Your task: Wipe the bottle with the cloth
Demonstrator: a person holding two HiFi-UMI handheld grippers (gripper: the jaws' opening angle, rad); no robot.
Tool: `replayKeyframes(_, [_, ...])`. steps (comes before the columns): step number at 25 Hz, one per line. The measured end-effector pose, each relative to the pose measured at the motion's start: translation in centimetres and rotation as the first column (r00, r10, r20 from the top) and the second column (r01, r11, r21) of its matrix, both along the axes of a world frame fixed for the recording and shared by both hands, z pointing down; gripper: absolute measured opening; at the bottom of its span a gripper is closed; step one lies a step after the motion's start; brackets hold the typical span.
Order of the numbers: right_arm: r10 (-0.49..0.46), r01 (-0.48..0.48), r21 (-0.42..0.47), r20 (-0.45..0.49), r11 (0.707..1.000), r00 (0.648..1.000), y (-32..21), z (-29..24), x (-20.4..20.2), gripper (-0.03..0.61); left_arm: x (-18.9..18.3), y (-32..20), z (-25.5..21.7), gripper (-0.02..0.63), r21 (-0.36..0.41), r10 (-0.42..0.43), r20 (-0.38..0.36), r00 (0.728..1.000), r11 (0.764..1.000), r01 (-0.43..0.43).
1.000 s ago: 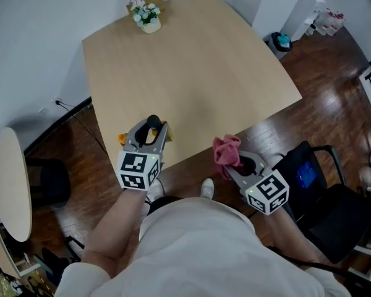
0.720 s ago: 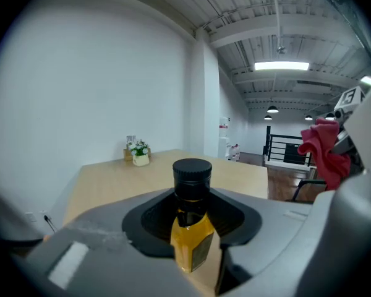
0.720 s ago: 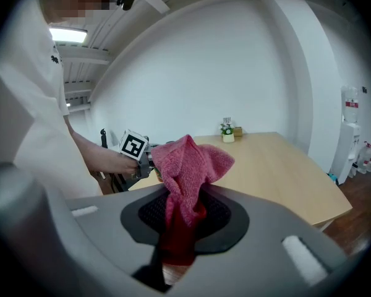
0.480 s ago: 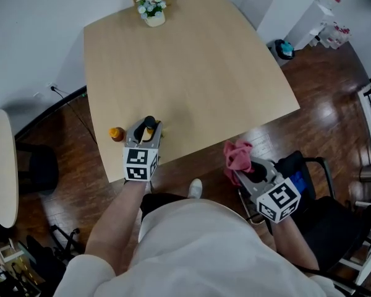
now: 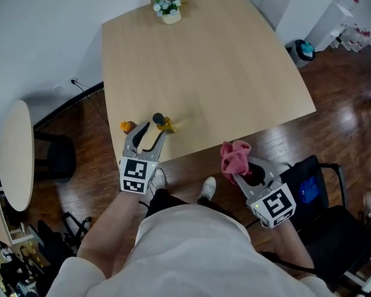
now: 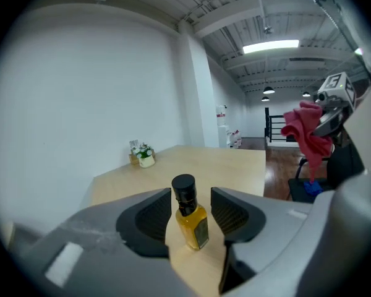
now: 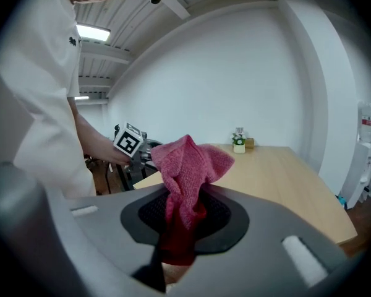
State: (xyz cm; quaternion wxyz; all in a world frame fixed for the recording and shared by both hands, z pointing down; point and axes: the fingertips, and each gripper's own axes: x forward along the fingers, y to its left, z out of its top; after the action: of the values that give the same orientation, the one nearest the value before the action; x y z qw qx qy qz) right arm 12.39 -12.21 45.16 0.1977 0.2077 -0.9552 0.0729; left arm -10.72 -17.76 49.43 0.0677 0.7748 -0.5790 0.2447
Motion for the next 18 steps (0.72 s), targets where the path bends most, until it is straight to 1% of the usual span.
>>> replayKeyframes(2, [-0.016,0.016,0.015,-0.003,1.0,1.0,0.2,0.5,-0.2,0.087,0.2,2.8,-1.8,0.211,-0.002,0.028,0.027,0.999,1.0,-0.028])
replayKeyframes(4, [-0.023,0.024,0.028,-0.016,0.999,1.0,0.4,1.1,-0.4,0.087,0.1,5.6,-3.3,0.202,-0.019,0.037,0.023,0.999,0.999,-0.037])
replayKeyframes(7, [-0.027,0.027,0.036,0.009,0.999,1.0,1.7,1.4,-1.8,0.087,-1.0,9.1,-4.8,0.191,-0.039,0.046,0.011,0.999,0.998,-0.046])
replayKeyframes(9, [-0.035,0.034,0.048,0.003,0.998,0.999,3.2,1.3,-2.7,0.087,-1.5,11.1,-5.5,0.186,-0.038,0.055,-0.011,0.998,0.998,-0.055])
replayKeyframes(11, [-0.03,0.032,0.066,-0.025,0.997,0.999,4.9,1.1,-3.1,0.087,-1.8,13.0,-5.9,0.184,-0.036,0.063,-0.054,0.997,0.997,-0.065])
replayKeyframes(13, [-0.011,0.015,0.083,-0.048,0.996,0.999,6.6,0.8,-4.1,0.087,-2.5,14.8,-6.2,0.184,-0.025,0.093,-0.08,0.992,0.995,-0.096])
replayKeyframes(15, [0.01,-0.004,0.098,-0.064,0.995,0.998,8.7,0.5,-5.8,0.087,-3.8,17.0,-6.6,0.183,-0.005,0.139,-0.086,0.987,0.99,-0.14])
replayKeyframes(16, [0.022,-0.016,0.101,-0.062,0.995,0.998,10.0,0.3,-6.8,0.087,-4.6,18.3,-6.9,0.179,0.007,0.16,-0.089,0.983,0.987,-0.16])
replayKeyframes(18, [0.066,-0.064,0.093,-0.025,0.994,0.997,12.9,0.1,-8.7,0.088,-6.3,20.6,-7.6,0.166,0.039,0.2,-0.105,0.974,0.98,-0.197])
